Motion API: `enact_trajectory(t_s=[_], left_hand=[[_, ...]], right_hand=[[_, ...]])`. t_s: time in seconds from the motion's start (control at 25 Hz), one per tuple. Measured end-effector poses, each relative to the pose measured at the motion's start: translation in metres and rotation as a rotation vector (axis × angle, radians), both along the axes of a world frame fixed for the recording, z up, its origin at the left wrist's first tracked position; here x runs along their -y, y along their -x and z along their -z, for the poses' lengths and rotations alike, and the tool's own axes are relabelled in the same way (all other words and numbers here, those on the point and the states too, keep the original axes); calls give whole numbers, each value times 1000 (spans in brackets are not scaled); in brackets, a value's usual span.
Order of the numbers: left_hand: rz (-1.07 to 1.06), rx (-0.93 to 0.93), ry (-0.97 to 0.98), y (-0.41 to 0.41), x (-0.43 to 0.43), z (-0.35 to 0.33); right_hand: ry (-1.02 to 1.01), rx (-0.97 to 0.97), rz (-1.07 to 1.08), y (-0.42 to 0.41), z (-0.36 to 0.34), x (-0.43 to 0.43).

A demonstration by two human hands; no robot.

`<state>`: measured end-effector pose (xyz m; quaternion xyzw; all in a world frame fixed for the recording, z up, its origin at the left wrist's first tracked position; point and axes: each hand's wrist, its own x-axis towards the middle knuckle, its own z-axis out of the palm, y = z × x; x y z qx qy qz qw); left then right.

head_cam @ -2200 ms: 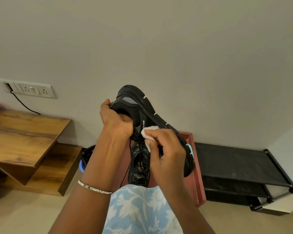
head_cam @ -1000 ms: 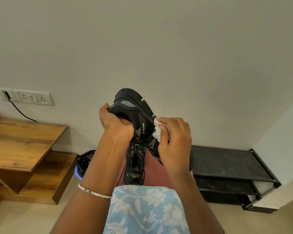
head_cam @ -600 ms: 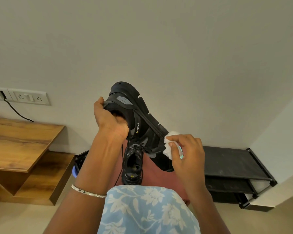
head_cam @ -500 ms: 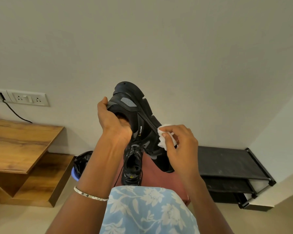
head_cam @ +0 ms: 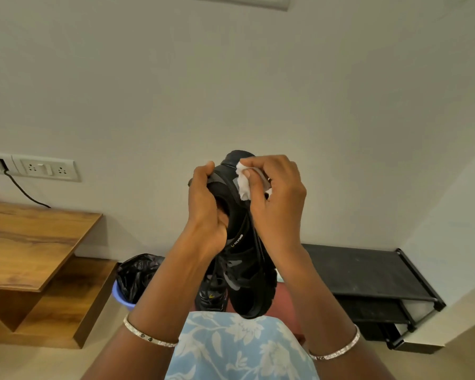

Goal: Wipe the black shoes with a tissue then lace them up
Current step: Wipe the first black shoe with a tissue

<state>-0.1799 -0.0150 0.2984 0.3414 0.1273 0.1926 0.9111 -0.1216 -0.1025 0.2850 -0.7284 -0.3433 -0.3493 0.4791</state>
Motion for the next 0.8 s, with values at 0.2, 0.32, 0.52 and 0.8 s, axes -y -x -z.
enact_trajectory(t_s=[0.2, 0.32, 0.52, 0.8], left_hand=[[0, -72, -201, 1, 15, -2], [-72, -110, -202, 0, 7, -10], [-133, -149, -212, -4, 12, -8], [-96, -136, -203, -7, 17, -5]], right_hand=[[154, 66, 250, -4, -1, 7], [134, -57, 183, 8, 37, 18], [92, -205, 18, 5, 50, 33], [53, -154, 17, 1, 40, 34]])
